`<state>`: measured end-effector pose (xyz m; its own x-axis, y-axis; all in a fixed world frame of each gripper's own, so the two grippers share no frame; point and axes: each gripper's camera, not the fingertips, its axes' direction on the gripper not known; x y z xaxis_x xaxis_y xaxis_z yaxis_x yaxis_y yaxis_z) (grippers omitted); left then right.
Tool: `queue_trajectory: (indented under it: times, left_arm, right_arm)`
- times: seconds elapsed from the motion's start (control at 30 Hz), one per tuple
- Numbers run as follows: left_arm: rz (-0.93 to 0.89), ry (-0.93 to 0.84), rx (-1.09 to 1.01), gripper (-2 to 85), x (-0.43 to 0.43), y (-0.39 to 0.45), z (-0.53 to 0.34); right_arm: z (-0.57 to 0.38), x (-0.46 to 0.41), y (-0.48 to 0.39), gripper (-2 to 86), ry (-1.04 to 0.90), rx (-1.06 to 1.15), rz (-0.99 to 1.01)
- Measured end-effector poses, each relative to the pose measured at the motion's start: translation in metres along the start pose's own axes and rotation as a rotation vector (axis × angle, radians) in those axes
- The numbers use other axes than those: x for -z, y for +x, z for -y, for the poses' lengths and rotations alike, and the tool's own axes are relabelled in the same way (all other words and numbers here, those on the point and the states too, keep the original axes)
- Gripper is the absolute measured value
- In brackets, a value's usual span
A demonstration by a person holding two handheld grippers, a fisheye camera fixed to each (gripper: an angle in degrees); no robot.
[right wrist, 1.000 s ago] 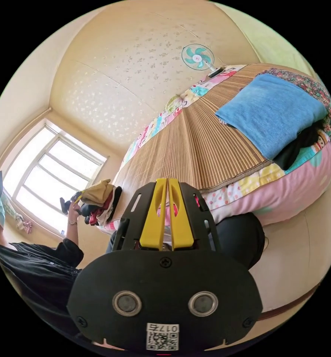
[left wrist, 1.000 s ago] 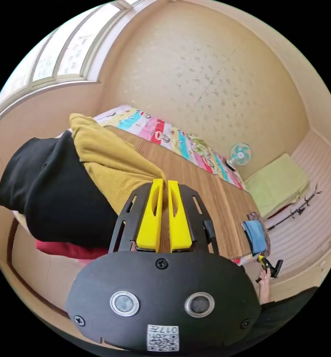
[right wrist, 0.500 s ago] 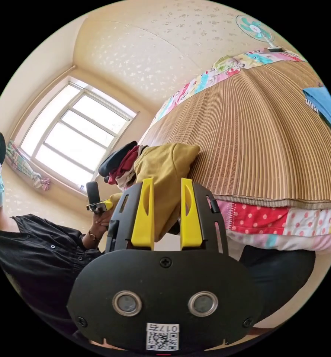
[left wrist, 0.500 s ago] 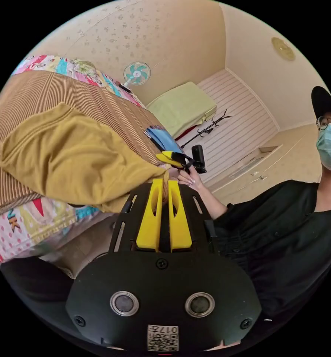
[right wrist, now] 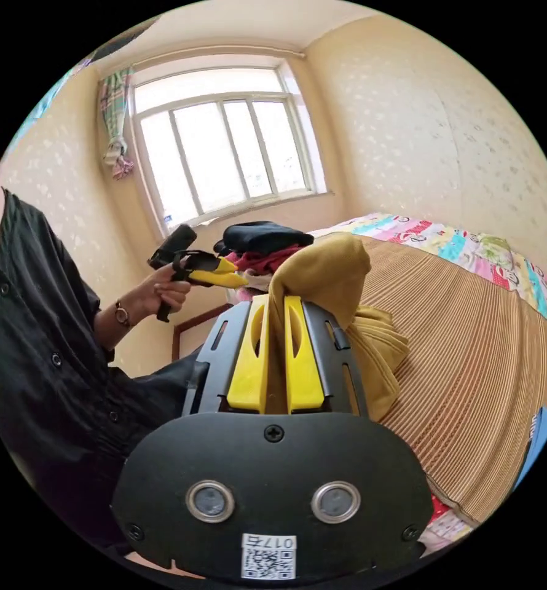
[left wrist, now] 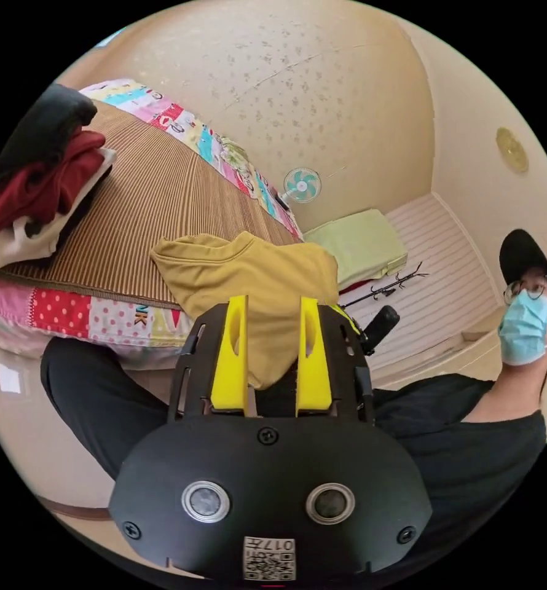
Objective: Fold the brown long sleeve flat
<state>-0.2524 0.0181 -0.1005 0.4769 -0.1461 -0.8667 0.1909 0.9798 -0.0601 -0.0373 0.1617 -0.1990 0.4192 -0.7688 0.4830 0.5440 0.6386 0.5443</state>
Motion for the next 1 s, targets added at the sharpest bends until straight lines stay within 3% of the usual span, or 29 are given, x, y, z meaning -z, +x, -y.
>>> queue_trajectory:
  times: [0.1,0.3,0.63,0.83,0.97,1.0]
  left_arm:
    - [-0.110,-0.028,0.184,17.0,-0.008,-0.042,0.023]
    - [0.051,-0.196,0.353,18.8,-0.039,-0.086,0.022]
    - [0.030,-0.094,0.557,17.8,0.031,-0.121,-0.044]
    - [0.027,-0.115,0.676,16.8,0.026,-0.142,-0.079]
    - [-0.085,0.027,0.595,6.8,0.032,-0.143,-0.087]
    - [-0.127,0.079,0.489,5.6,0.038,-0.133,-0.085]
  right_arm:
    - [-0.021,-0.030,-0.039,2.3,-0.112,0.069,0.026]
    - [-0.050,-0.059,-0.075,1.8,-0.229,0.134,0.063]
    - [-0.079,-0.072,-0.091,1.7,-0.343,0.378,0.117]
    - [-0.098,-0.076,-0.098,1.5,-0.388,0.493,0.104]
    - [-0.101,-0.058,-0.078,1.5,-0.326,0.378,0.094]
    - [-0.099,-0.045,-0.064,1.5,-0.272,0.296,0.118]
